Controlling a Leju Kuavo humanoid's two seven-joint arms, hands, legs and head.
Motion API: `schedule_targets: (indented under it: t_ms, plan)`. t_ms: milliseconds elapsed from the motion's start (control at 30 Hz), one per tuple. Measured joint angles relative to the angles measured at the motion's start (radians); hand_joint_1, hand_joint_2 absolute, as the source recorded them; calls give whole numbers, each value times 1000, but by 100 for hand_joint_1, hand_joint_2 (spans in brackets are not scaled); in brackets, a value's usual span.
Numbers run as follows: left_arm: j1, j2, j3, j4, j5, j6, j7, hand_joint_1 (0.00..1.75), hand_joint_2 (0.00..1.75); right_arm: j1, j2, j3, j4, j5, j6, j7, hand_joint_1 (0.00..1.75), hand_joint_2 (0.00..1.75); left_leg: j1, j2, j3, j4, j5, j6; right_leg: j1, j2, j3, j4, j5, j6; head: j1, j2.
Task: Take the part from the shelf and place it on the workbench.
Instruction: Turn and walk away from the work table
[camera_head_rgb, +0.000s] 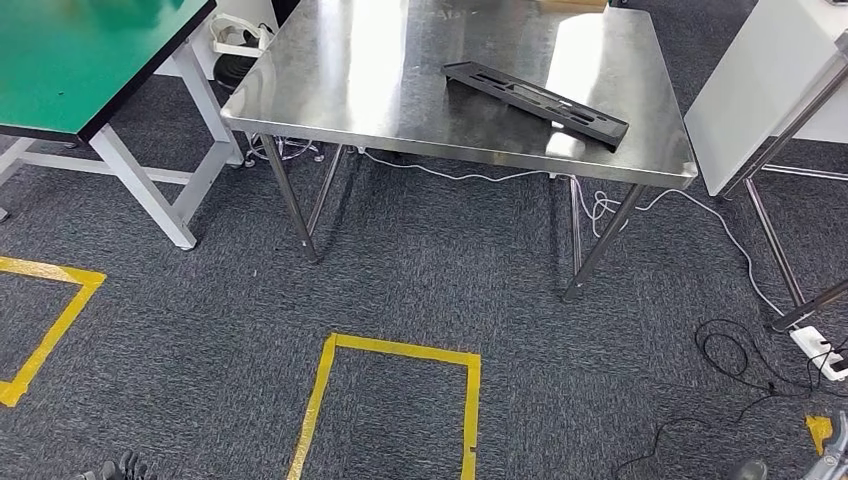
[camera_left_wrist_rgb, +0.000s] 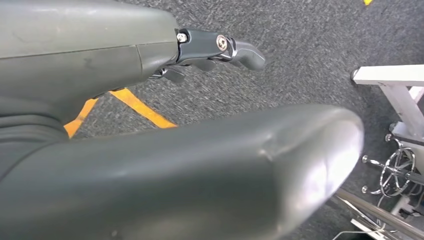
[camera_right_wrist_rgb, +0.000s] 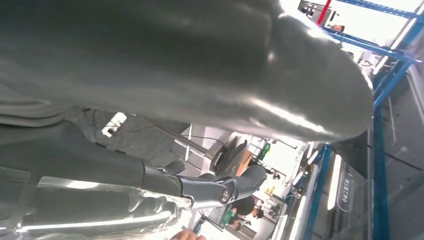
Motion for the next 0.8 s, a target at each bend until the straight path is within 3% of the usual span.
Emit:
schedule_targets:
  t_ms: [67, 133, 233, 300, 400, 433, 467, 500, 567, 633, 700, 767, 800]
  plan:
    - [4, -1, 2, 3, 0, 0, 0, 0, 0, 2, 0, -1, 0, 4, 3, 4, 0, 0, -4, -1, -1, 5, 0, -3, 0, -2, 80, -150, 56, 11, 1, 0]
    - [7, -1, 6, 6, 0, 0, 0, 0, 0, 3, 0, -2, 0, 7, 6, 6, 0, 0, -11, -2, -8, 20, -5, -12, 1, -3, 133, -259, 94, 7, -1, 0]
    - [11, 0, 13, 7, 1, 0, 0, 0, 0, 6, 0, -2, 1, 8, 7, 8, 0, 0, -12, -3, -16, 32, -9, -25, -3, -4, 136, -279, 109, -7, -6, 0]
    - [14, 1, 16, 7, 1, 0, 0, 0, 0, 6, 1, -3, 1, 8, 8, 8, 0, 0, -5, -3, -28, 64, -35, -35, -11, -4, 141, -280, 116, -18, -8, 0]
    - [17, 1, 20, 7, 1, 0, 0, 0, 0, 7, 2, -3, 2, 10, 8, 8, 0, 0, 8, -4, -102, 247, -139, -56, -12, -5, 140, -279, 120, -25, -14, 0]
    - [19, 1, 21, 8, 1, -1, 0, 0, 0, 6, 2, -4, 2, 11, 9, 9, 0, 0, 11, -4, -125, 304, -161, -61, -11, -5, 139, -277, 120, -25, -14, 0]
    - [20, 1, 21, 8, 0, -1, 0, 0, 0, 6, 2, -4, 3, 12, 10, 9, 0, 0, 15, -4, -131, 325, -161, -63, -11, -5, 138, -276, 120, -25, -14, 0]
    - [21, 1, 22, 8, 0, -1, 0, 0, 0, 6, 2, -4, 4, 13, 11, 10, 0, 0, 18, -4, -120, 307, -144, -65, -11, -4, 138, -275, 120, -25, -14, 0]
    - [20, 1, 26, 8, -3, -3, 0, 0, 0, 4, 2, -4, 4, 16, 12, 11, 0, 0, 22, -4, -47, 168, -79, -62, -11, -3, 141, -275, 120, -24, -14, 0]
    - [20, 1, 29, 8, -8, -5, 0, 0, 0, 1, 2, -4, 5, 17, 12, 12, 0, 0, 18, -6, 8, 58, -44, -56, -5, -2, 138, -275, 120, -18, -13, 0]
    - [19, 1, 31, 8, -12, -6, 0, 0, 0, -2, 3, -4, 5, 18, 12, 13, 0, 0, 9, -8, 11, 42, -43, -47, -2, -3, 133, -277, 124, -6, -13, 0]
    - [18, 1, 36, 8, -17, -7, 0, 0, 0, -5, 3, -4, 5, 19, 12, 13, 0, 0, 7, -7, 11, 29, -32, -31, -2, -3, 128, -276, 123, 6, -13, 0]
    - [18, 0, 37, 8, -19, -7, 0, 0, 0, -5, 3, -4, 5, 19, 12, 13, 0, 0, 7, -5, 12, 21, -25, -21, -2, -4, 117, -257, 110, 7, -11, 0]
